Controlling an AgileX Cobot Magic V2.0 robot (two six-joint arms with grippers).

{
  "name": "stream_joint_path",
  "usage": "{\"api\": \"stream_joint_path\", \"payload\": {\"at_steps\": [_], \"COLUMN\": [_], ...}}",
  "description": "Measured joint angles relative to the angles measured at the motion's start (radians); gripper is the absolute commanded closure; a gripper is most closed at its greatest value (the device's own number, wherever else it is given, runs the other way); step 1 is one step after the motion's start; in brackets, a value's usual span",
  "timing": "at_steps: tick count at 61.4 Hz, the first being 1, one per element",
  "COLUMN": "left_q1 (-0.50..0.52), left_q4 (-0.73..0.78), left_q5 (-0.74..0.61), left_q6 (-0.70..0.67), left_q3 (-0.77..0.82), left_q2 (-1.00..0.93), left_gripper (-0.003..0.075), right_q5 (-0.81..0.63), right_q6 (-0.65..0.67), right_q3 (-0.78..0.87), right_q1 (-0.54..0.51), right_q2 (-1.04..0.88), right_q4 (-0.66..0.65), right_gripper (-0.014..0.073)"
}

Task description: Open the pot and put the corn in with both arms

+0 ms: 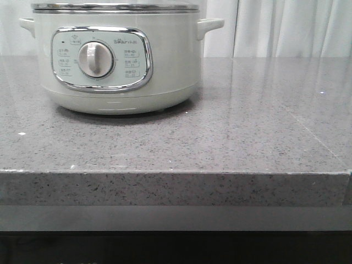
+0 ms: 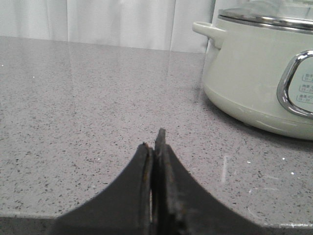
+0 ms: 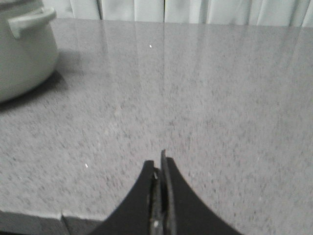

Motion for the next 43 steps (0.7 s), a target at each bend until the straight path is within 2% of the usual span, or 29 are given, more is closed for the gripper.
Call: {"api": "stream_joint_path", "payload": {"at_steps": [15,43], "left_q1": [0.0,0.0], "left_q4": [0.0,0.0], "left_q5": [0.0,-0.002], "left_q6": [0.0,0.0], "left_q3": [0.0,0.0], "left_q2": [0.0,0.0], "left_gripper": [0.0741,0.0741], "right_q5": [-0.068,-0.068], "right_q6": [0.0,0.0], "right_q3": [0.187,0.205], "right_q1": [0.0,0.0], "right_q2": [-0.133,-0.17], "right_q4": [0.0,0.0], "right_gripper": [0.0702,0.0702]}}
